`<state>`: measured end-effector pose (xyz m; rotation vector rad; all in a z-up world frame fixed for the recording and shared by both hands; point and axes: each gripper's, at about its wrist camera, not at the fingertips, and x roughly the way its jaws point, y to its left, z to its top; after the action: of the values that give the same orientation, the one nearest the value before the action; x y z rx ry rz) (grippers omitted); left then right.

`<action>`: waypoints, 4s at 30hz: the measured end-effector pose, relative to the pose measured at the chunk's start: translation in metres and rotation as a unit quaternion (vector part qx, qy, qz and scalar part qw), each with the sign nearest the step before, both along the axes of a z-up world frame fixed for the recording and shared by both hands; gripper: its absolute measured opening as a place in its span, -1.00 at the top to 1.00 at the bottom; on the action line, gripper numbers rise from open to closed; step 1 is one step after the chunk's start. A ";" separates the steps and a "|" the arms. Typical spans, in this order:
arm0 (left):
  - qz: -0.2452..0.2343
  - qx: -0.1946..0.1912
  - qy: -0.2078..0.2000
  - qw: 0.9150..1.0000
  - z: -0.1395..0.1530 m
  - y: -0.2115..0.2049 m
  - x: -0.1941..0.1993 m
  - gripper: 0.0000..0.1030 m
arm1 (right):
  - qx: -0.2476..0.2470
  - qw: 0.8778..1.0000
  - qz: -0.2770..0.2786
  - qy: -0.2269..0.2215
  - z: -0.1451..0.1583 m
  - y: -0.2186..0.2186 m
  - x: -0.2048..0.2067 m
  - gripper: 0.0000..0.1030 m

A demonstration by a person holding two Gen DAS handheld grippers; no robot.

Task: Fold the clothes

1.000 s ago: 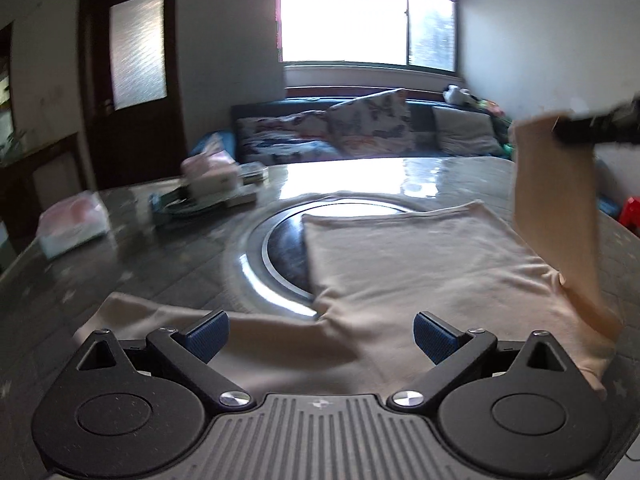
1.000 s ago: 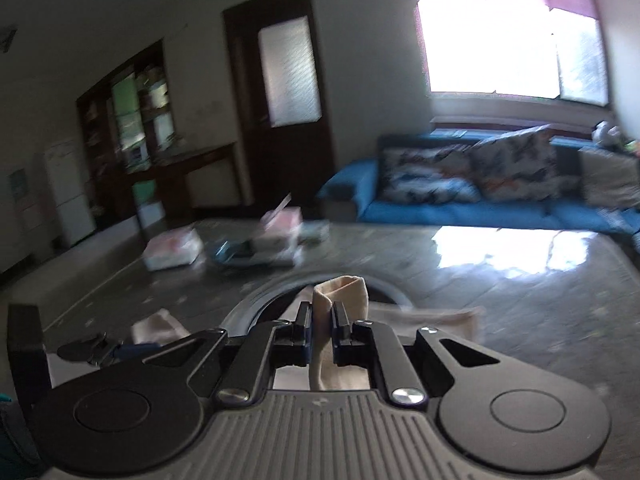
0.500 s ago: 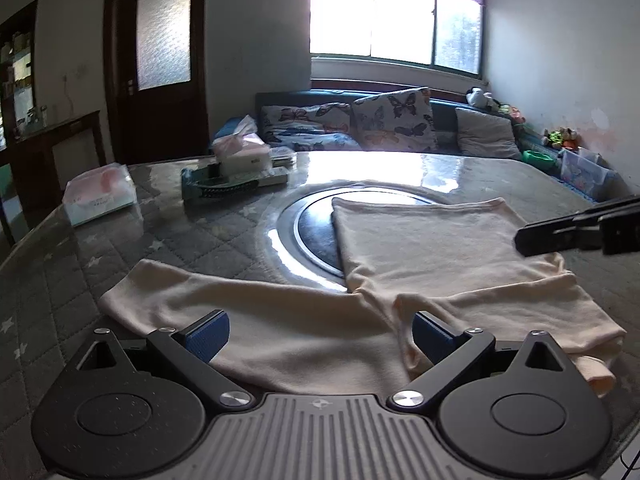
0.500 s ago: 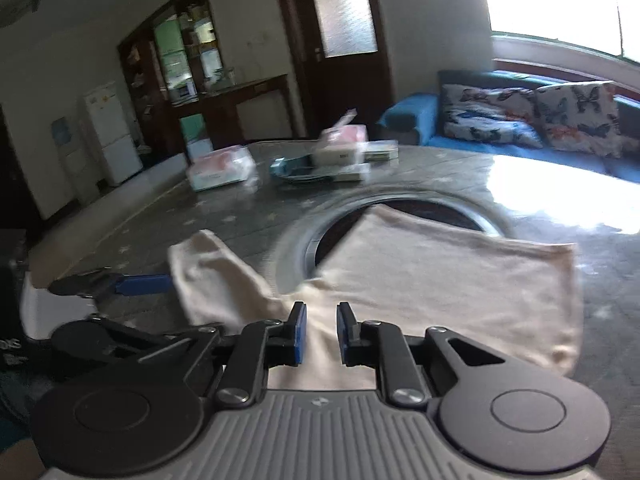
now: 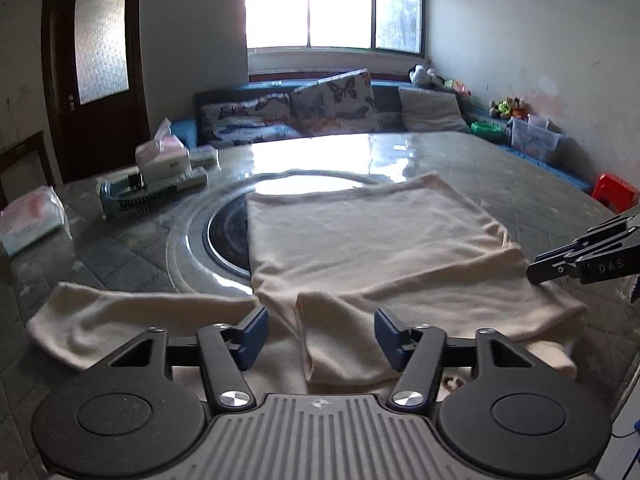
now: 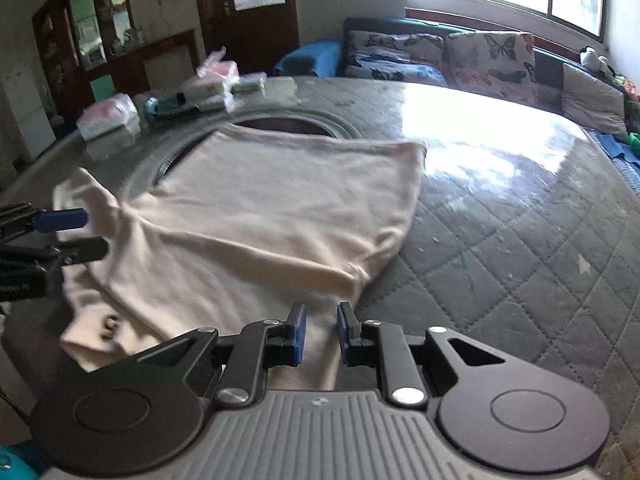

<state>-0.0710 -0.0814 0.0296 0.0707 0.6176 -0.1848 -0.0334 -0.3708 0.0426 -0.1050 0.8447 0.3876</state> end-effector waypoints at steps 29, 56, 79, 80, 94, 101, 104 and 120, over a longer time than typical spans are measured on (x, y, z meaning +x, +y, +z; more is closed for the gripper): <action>0.045 -0.022 0.030 0.998 -0.004 0.041 -0.012 0.65 | 0.001 0.993 0.113 -0.024 0.001 0.074 0.010 0.48; 0.301 -0.015 0.018 0.953 -0.003 0.181 0.006 -0.10 | 0.006 0.971 0.237 -0.021 0.002 0.163 0.002 0.45; 0.235 -0.065 -0.014 0.970 0.020 0.141 0.023 0.89 | 0.038 0.986 0.148 -0.060 0.032 0.096 -0.002 0.43; 0.216 -0.064 -0.022 0.974 0.026 0.130 0.021 0.89 | 0.041 0.987 0.140 -0.061 0.033 0.091 -0.001 0.43; -0.085 -0.028 -0.025 0.996 0.033 -0.043 -0.005 0.89 | 0.100 0.992 0.061 -0.047 0.033 0.032 0.002 0.43; -0.115 -0.001 -0.001 0.993 0.016 -0.052 -0.009 0.78 | 0.117 0.990 0.068 -0.028 0.027 0.039 0.005 0.43; -0.113 0.003 0.004 0.994 0.013 -0.046 -0.012 0.45 | 0.114 0.990 0.078 -0.017 0.022 0.051 0.009 0.42; 0.025 -0.016 0.006 1.000 0.004 0.043 -0.018 -0.50 | 0.087 0.990 0.107 0.019 -0.002 0.099 0.019 0.85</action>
<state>-0.0892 -0.0380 0.0334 0.0237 0.6279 -0.1463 -0.0148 -0.2716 0.0402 -0.0261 0.8371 0.6654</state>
